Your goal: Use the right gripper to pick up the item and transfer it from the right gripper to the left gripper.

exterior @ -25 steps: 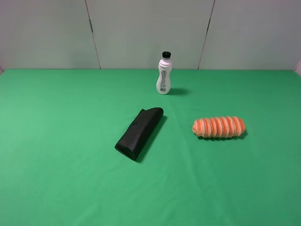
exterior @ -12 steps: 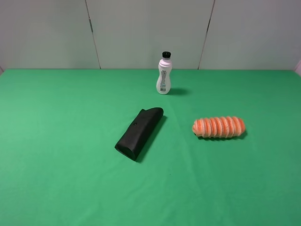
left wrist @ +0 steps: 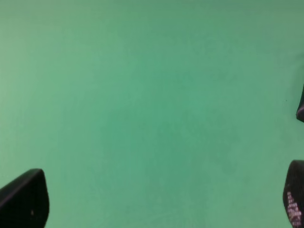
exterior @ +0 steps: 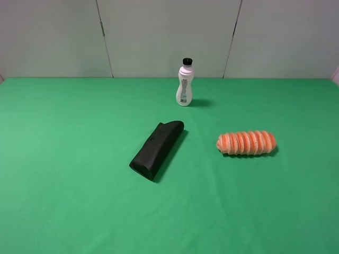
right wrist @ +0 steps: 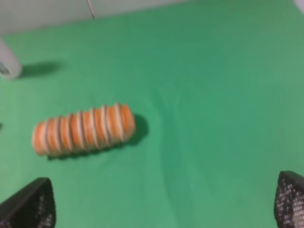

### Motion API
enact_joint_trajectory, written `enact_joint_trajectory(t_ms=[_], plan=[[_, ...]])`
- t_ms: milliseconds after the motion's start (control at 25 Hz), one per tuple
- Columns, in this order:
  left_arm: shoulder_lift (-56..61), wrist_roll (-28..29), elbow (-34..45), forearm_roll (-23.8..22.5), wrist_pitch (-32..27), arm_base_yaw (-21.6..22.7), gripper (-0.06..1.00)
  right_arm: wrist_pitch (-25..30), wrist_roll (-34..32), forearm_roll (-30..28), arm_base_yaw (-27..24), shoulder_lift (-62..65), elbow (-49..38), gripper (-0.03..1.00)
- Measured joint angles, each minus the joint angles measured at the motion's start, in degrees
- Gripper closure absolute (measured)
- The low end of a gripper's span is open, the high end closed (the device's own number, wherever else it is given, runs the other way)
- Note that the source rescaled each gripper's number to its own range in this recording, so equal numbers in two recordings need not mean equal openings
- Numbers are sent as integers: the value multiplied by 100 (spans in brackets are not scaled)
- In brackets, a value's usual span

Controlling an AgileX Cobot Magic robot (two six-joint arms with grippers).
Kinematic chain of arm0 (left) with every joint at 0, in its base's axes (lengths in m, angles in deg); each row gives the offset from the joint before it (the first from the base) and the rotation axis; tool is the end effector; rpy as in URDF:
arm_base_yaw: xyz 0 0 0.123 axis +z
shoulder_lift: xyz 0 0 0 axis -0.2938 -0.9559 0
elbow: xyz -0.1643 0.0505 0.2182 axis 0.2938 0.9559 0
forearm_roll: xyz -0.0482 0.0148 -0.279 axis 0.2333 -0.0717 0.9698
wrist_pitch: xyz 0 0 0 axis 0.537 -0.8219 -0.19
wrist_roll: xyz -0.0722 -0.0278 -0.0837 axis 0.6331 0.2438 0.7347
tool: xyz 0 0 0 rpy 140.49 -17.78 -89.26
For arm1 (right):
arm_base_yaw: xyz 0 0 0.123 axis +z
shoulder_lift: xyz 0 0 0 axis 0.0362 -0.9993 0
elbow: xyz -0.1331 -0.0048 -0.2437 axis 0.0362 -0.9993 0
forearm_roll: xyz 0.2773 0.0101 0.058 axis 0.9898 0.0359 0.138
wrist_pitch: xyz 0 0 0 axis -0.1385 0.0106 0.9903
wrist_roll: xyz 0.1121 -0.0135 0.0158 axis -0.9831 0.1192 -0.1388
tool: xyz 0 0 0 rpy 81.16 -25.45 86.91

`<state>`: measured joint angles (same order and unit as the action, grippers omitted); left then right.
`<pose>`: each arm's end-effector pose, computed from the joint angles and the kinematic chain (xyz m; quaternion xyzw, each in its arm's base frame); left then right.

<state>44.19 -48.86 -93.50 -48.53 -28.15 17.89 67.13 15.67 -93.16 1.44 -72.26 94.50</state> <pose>0.0511 -0.0037 0.2800 0.0088 0.8531 -0.0103 0.5215 0.0629 -0.0029 0.2808 0.0457 0.8557 0.0240 0.5150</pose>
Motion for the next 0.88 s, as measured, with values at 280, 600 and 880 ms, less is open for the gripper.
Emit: enact_joint_trajectory(t_ms=[280, 600, 880], plan=[[0, 0, 0, 0, 0, 0, -4, -427, 111, -436, 0, -1970, 573, -3], [0, 0, 0, 0, 0, 0, -4, -726, 1258, -374, 0, -4628, 1627, -3], [0, 0, 0, 0, 0, -2, -4, -1034, 4189, 642, 0, -6592, 2226, -3]])
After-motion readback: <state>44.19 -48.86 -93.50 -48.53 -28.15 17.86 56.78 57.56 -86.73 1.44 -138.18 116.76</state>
